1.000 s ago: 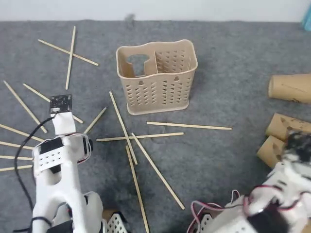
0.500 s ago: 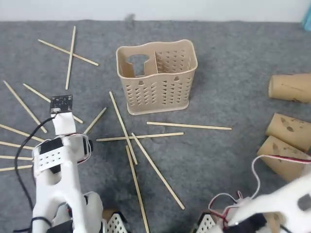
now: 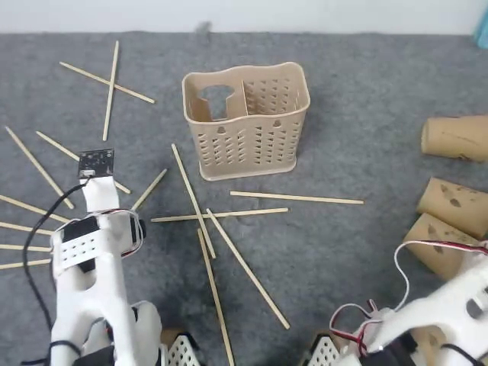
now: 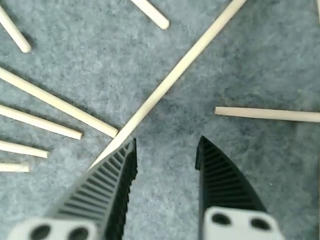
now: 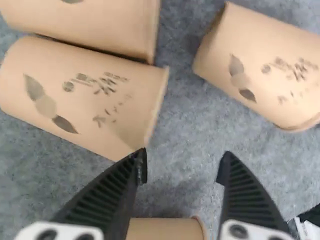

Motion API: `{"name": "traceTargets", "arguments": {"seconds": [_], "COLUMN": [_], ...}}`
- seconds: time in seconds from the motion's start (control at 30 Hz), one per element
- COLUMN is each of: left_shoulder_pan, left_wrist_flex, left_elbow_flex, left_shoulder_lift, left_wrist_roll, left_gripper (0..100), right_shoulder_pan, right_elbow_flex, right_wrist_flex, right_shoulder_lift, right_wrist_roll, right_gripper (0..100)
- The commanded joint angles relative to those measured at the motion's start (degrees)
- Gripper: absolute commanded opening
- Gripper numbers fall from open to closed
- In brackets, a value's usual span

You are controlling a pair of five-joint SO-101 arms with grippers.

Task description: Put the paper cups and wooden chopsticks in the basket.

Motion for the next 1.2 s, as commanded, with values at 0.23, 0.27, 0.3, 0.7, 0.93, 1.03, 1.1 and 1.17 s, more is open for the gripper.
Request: {"name": "traceTargets", "arguments": {"seconds": [0.23,0.27,0.3,0.7,0.93,1.03,1.1,1.17], "left_shoulder_pan": [0.4,0.4,0.4,0.4,0.4,0.4,0.4,0.3], "left_wrist_flex": [-0.3,-0.4,-0.4,-0.4,-1.3,-1.3,-1.3,-1.3], "left_elbow_flex": [-0.2,-0.2,-0.2,-0.1,0.4,0.5,0.5,0.5], "left_shoulder_lift": [-1.3,-1.3,-1.3,-1.4,-1.8,-1.8,-1.8,-1.8], "left_wrist_roll": [-0.7,-0.7,-0.7,-0.7,-0.7,-0.7,-0.7,-0.7], "left_gripper": [18,18,18,18,18,18,18,18], "right_shoulder_pan": [6.5,7.7,8.8,4.2,-3.2,-7.3,-10.2,-13.3], "right_elbow_flex": [-0.4,-0.4,-0.4,16.2,14.9,14.9,14.9,14.9], "right_wrist_flex": [-5.9,-6.2,-6.5,-28.4,-29.4,-29.8,-29.9,-30.1], "right_shoulder_lift": [-0.1,-0.1,-0.1,5.5,3.6,1.2,-0.7,-2.9], "right_wrist_roll": [-4.7,-4.7,-4.7,-10.0,-18.1,-20.7,-22.4,-23.7], "right_gripper": [4.6,4.7,4.6,0.8,0.9,0.9,0.9,0.9]}}
